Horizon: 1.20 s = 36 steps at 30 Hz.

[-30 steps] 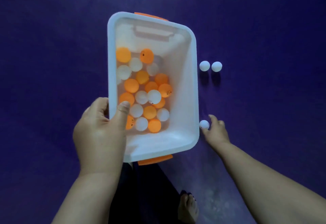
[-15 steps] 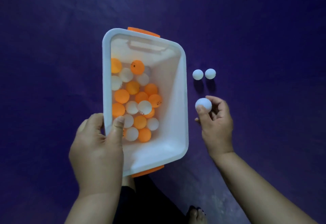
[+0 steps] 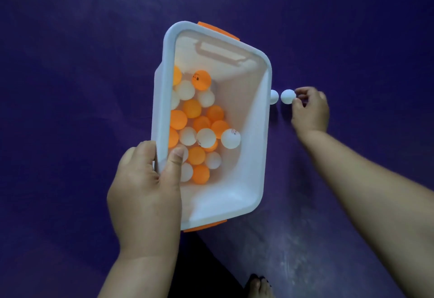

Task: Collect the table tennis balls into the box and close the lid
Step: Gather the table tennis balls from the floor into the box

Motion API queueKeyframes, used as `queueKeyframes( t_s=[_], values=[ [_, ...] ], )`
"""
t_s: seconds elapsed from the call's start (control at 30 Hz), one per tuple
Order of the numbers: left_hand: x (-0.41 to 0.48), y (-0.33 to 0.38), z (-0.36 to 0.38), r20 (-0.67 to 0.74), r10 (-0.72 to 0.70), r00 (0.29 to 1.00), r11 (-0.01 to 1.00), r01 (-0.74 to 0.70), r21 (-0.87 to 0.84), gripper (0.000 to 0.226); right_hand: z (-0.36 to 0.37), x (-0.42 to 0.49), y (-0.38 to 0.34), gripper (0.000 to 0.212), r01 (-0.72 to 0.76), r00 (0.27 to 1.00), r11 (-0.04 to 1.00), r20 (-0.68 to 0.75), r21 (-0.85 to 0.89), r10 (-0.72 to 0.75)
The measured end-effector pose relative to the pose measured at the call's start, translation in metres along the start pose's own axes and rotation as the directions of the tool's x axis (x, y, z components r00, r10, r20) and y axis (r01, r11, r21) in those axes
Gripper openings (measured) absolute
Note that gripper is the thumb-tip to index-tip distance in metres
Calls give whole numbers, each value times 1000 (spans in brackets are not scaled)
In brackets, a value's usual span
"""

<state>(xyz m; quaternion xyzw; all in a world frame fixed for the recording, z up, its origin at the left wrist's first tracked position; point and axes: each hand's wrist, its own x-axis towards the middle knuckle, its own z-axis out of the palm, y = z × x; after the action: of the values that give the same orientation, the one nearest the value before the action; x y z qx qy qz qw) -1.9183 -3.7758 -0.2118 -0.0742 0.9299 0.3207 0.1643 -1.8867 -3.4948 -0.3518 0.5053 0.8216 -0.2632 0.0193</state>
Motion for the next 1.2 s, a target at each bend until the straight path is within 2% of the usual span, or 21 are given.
queueKeyframes(
  t_s=[0.07,0.13,0.23,0.33,0.5,0.63,0.73,0.83,0.93,1.03,1.1,1.13,1.2],
  values=[
    [1,0,0,-2,-16,1000,1000,16,-21,27,10,18,4,38,10,995,989,103,-148,5],
    [4,1,1,-1,-20,1000,1000,20,-22,28,19,28,4,48,26,987,979,163,-203,8],
    [7,1,1,5,-11,1000,1000,11,4,29,29,32,7,53,31,975,958,221,-284,34],
    [9,2,2,2,-23,1000,1000,23,-5,27,33,31,13,45,-12,980,961,188,-277,66],
    [8,6,7,8,-33,999,999,33,-21,23,27,27,11,30,-75,994,986,66,-147,85],
    [7,6,8,10,-30,999,999,31,-24,21,26,19,1,20,61,997,965,65,-254,-45],
    [5,5,9,2,-31,1000,999,31,-20,20,32,14,0,39,141,987,934,114,-328,-109],
    [3,4,9,-4,-19,1000,1000,19,-2,21,39,12,1,60,210,966,897,224,-390,-128],
    [1,5,10,-7,-9,1000,1000,9,5,21,41,13,6,47,244,948,866,294,-436,-119],
    [-3,8,8,-16,14,1000,1000,-14,15,20,28,5,1,40,138,983,942,161,-305,-92],
    [-6,14,5,-22,30,999,999,-30,17,22,7,-10,-13,40,39,999,998,-27,-45,-41],
    [-8,19,3,-25,36,999,999,-36,17,24,-8,-20,-23,39,31,993,993,-114,115,-18],
    [-11,31,-2,-30,46,998,999,-46,13,26,-43,-45,-45,34,116,970,924,-240,365,-27]
  ],
)
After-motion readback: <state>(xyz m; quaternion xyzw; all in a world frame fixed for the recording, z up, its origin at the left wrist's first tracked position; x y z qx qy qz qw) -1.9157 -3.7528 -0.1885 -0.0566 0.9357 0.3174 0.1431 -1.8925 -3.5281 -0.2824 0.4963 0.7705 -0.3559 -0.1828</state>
